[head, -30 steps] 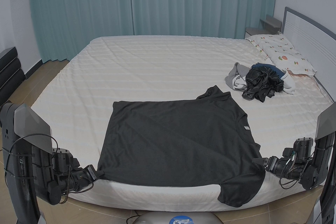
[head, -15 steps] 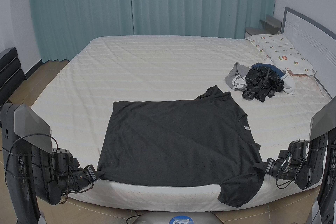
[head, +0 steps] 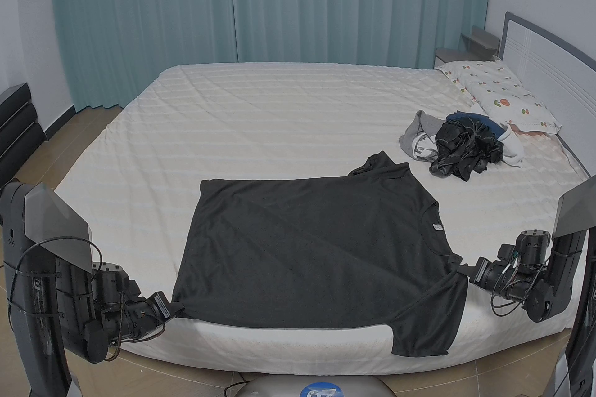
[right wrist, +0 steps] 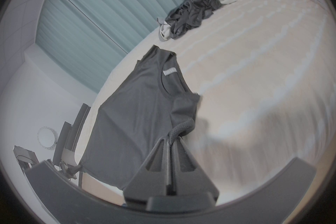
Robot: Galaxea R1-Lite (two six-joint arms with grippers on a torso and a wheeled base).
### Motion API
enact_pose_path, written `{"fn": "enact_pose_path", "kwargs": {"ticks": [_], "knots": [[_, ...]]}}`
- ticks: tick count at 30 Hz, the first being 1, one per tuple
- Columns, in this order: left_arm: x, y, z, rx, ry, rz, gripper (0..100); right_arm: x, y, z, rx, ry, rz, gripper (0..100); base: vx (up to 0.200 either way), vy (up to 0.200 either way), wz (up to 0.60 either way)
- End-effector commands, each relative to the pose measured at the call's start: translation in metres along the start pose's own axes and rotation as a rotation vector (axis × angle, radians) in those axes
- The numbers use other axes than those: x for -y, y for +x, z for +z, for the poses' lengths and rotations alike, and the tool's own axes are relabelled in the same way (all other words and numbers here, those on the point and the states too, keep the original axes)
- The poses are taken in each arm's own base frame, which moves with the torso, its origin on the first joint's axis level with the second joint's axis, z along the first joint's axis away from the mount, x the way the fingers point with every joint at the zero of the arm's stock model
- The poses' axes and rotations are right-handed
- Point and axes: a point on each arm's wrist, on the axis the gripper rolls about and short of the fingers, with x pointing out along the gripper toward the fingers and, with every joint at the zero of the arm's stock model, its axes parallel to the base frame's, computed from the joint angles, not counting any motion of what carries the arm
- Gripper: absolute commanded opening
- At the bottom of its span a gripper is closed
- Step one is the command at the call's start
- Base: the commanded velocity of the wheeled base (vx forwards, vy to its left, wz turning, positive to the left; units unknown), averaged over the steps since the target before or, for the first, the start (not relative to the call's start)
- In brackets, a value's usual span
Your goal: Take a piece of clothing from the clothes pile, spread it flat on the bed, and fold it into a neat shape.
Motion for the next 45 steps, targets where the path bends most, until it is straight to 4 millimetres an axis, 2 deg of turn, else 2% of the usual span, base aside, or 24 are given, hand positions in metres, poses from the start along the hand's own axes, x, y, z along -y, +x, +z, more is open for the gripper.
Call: {"fn": "enact_pose_path", "kwargs": {"ticks": [1,7,11,13,17,24,41,42,45], "knots": [[0.004,-0.001,0.005,0.028,-0.034,-0.024,0,0.005,0.013,0.006,0.026,-0.005,0.009,100,0.0,0.0,0.0],[0.004,0.0,0.005,0.028,-0.037,-0.024,0,0.012,0.02,0.003,0.017,0.01,0.025,100,0.0,0.0,0.0],[0.002,0.0,0.004,0.026,-0.041,-0.019,0,0.019,0.017,0.001,0.004,0.031,0.028,100,0.0,0.0,0.0],[0.001,0.0,0.005,0.027,-0.044,-0.017,0,0.026,0.006,0.0,-0.023,0.058,0.04,100,0.0,0.0,0.0],[0.001,0.0,0.005,0.027,-0.044,-0.017,0,0.028,-0.013,-0.008,-0.087,0.063,0.075,100,0.0,0.0,0.0],[0.001,0.0,0.005,0.028,-0.045,-0.016,0,0.027,-0.025,-0.026,-0.181,-0.035,0.115,100,0.0,0.0,0.0],[0.001,0.001,0.005,0.027,-0.046,-0.015,0,0.019,-0.013,-0.037,-0.231,-0.07,0.152,100,0.0,0.0,0.0],[0.001,0.001,0.004,0.026,-0.045,-0.016,0,0.02,-0.013,-0.037,-0.233,-0.072,0.151,0,0.0,0.0,0.0],[0.001,0.001,0.004,0.026,-0.045,-0.016,0,0.021,-0.014,-0.037,-0.229,-0.076,0.149,0,0.0,0.0,0.0]]}}
